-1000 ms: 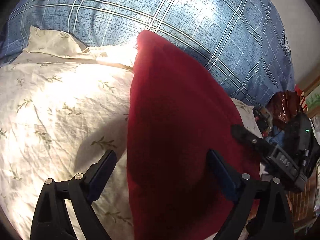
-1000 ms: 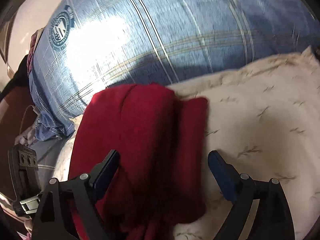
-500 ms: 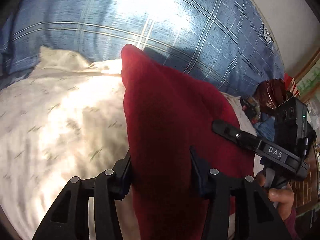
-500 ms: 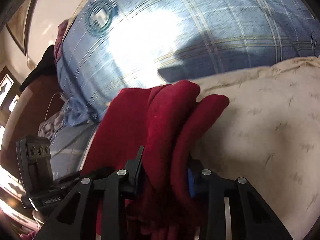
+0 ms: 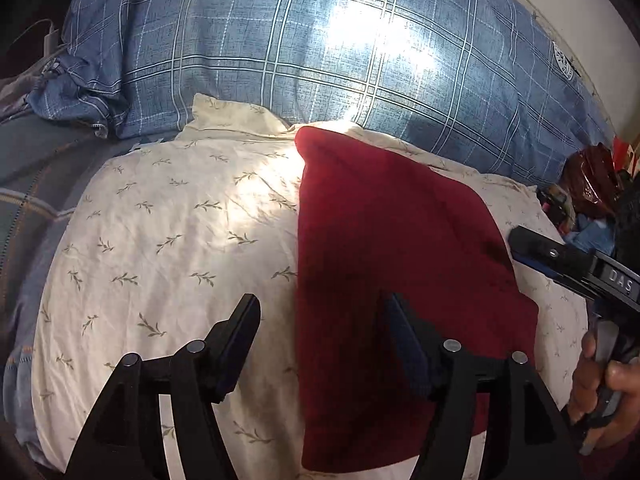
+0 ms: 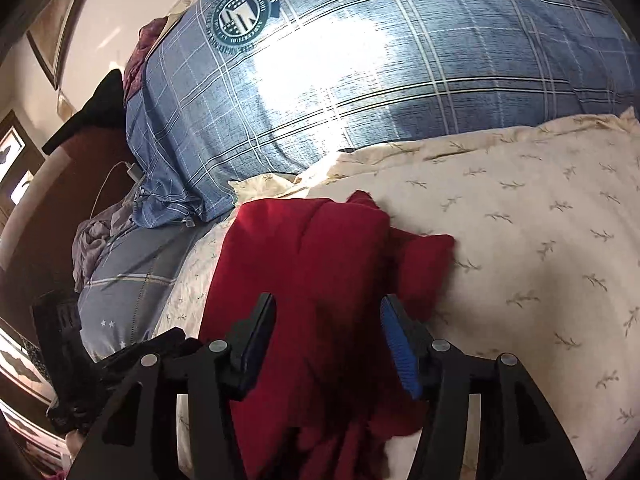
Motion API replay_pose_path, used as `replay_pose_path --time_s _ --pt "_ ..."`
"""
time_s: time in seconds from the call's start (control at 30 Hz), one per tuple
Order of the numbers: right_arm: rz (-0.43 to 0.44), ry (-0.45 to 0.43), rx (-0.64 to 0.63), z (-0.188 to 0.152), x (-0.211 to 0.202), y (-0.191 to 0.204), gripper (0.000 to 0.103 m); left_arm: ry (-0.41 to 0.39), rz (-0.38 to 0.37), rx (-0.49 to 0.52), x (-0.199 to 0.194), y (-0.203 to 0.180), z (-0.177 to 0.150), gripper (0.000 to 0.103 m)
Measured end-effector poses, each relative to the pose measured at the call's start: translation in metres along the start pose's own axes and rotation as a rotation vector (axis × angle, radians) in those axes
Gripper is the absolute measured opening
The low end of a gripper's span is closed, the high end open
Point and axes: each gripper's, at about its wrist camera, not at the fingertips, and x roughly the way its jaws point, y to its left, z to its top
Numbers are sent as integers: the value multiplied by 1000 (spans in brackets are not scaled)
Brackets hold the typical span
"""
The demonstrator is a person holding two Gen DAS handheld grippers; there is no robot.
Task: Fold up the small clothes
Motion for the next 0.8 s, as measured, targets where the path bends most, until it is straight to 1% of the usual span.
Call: replay_pose_path --time_s 0.07,0.1,0.13,0.17,0.2,0.27,0.3,0.33,0.37,0.4,0.47,0.5,0.57,0.6,0.67,0.7,0.73,0.8 --pt "-44 27 -9 3 16 1 56 3 21 11 4 -3 -5 66" --pt "-79 54 -11 3 27 -1 46 4 32 16 8 -6 -7 66" --pt "-81 76 -12 3 37 -1 38 8 40 18 11 -8 -8 66" --pt "-78 76 -17 2 41 -1 26 10 39 16 11 -8 -9 66" --pt "-84 65 -28 2 39 -1 22 10 38 14 11 -6 -10 66" --pt "-99 25 -62 3 29 3 17 4 43 16 10 -9 -8 68" --pt "-110 0 -72 4 24 3 15 0 48 19 11 -10 -6 70" --pt "-133 -18 -70 4 21 -2 13 -5 52 21 13 -12 -6 74" --pt "-163 -24 -65 4 22 -7 10 -8 49 21 14 -12 -5 75" --pt "-189 -21 -55 4 27 -15 10 -8 44 20 17 -12 -4 76" --pt "-170 9 -13 2 39 -26 10 -9 37 19 22 -15 -4 76" --pt "-167 5 -18 2 37 -26 10 -8 45 24 25 -17 -3 76" --pt "-166 -12 -52 5 27 -16 11 -4 53 33 30 -19 -3 76" --pt "-164 -28 -64 6 18 -10 16 -2 55 33 31 -19 -2 76" --pt "-180 -60 -101 6 -1 4 16 0 58 32 34 -19 -1 76" --pt "-171 -73 -127 5 -8 11 18 -2 59 31 34 -19 -1 76" --pt "-156 -78 -152 3 -15 18 20 -3 59 30 34 -19 -2 76" --pt "-121 -70 -205 -6 -24 36 34 -4 60 25 33 -19 -2 76"
